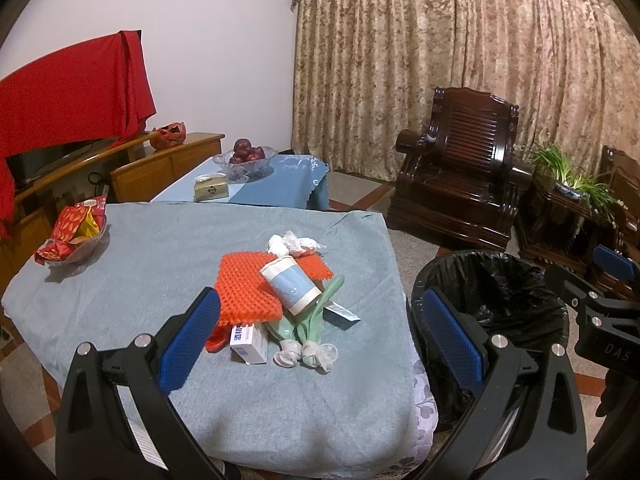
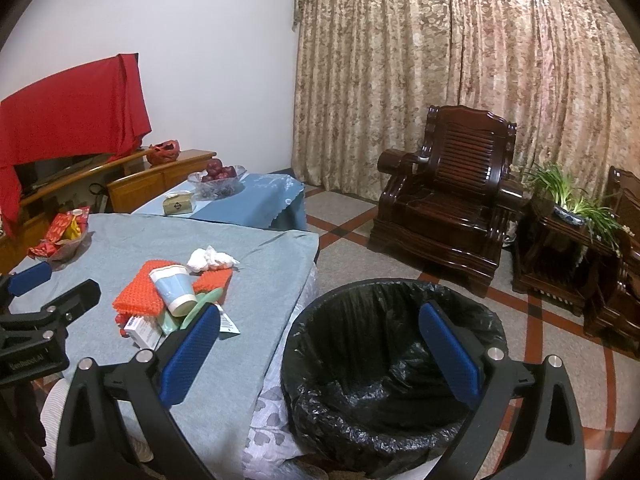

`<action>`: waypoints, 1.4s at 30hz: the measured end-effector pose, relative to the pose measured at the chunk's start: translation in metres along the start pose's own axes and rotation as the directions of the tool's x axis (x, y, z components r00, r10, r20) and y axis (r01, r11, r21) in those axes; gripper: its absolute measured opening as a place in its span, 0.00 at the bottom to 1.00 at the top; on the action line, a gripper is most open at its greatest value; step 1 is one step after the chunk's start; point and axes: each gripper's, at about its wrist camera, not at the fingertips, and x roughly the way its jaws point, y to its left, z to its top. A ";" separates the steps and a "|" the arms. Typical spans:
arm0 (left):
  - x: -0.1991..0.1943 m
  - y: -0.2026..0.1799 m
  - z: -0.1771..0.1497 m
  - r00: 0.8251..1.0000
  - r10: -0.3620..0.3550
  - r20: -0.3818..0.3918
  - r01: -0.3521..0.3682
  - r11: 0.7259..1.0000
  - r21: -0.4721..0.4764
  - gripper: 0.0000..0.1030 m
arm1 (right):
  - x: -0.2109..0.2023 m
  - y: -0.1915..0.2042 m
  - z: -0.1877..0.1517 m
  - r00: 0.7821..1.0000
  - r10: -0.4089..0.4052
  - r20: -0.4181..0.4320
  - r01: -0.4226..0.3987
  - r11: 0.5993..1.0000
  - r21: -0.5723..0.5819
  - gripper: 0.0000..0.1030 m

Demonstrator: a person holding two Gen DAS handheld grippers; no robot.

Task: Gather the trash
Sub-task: 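Grasp the orange foam net with the left tool while the right tool grasps the blue paper cup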

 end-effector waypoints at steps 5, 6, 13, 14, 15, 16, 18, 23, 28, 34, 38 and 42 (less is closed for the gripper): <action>0.006 0.003 0.001 1.000 0.001 -0.009 -0.001 1.000 -0.002 0.95 | 0.005 0.003 0.002 1.000 0.016 -0.007 -0.016 1.000 -0.003 0.94; 0.008 0.006 0.003 1.000 0.004 -0.010 -0.004 1.000 -0.004 0.95 | 0.007 0.005 0.002 1.000 0.023 -0.010 -0.023 1.000 -0.003 0.94; 0.028 0.041 -0.006 0.998 0.066 -0.010 -0.066 0.997 -0.033 0.95 | 0.035 0.023 0.004 0.997 0.071 -0.034 -0.072 0.997 -0.017 0.94; 0.031 0.047 -0.007 0.997 0.075 -0.016 -0.076 0.996 -0.038 0.95 | 0.043 0.029 0.003 0.996 0.086 -0.037 -0.087 0.996 -0.026 0.94; 0.035 0.054 -0.009 0.996 0.087 -0.021 -0.088 0.995 -0.040 0.95 | 0.047 0.033 0.005 0.995 0.092 -0.040 -0.093 0.995 -0.030 0.94; 0.040 0.061 -0.011 0.994 0.106 -0.028 -0.107 0.993 -0.041 0.95 | 0.056 0.038 0.004 0.994 0.101 -0.046 -0.102 0.994 -0.039 0.94; 0.050 0.075 -0.010 0.991 0.129 -0.043 -0.131 0.990 -0.046 0.95 | 0.070 0.047 0.005 0.992 0.115 -0.057 -0.118 0.992 -0.049 0.94; 0.071 0.107 -0.015 0.984 0.164 -0.071 -0.168 0.984 -0.062 0.95 | 0.107 0.074 0.006 0.980 0.182 -0.085 -0.188 0.980 -0.068 0.94; 0.093 0.129 -0.013 0.978 0.195 -0.071 -0.200 0.977 -0.074 0.95 | 0.138 0.110 0.010 0.961 0.252 -0.117 -0.264 0.960 -0.098 0.90; 0.115 0.147 -0.012 0.975 0.205 -0.084 -0.212 0.974 -0.080 0.95 | 0.177 0.149 0.004 0.936 0.294 -0.193 -0.324 0.934 -0.151 0.83; 0.124 0.158 -0.013 0.974 0.204 -0.095 -0.213 0.973 -0.091 0.95 | 0.196 0.163 -0.003 0.921 0.311 -0.234 -0.353 0.922 -0.162 0.80; 0.133 0.164 -0.015 0.975 0.195 -0.103 -0.205 0.974 -0.097 0.95 | 0.210 0.173 -0.008 0.912 0.315 -0.263 -0.366 0.914 -0.176 0.79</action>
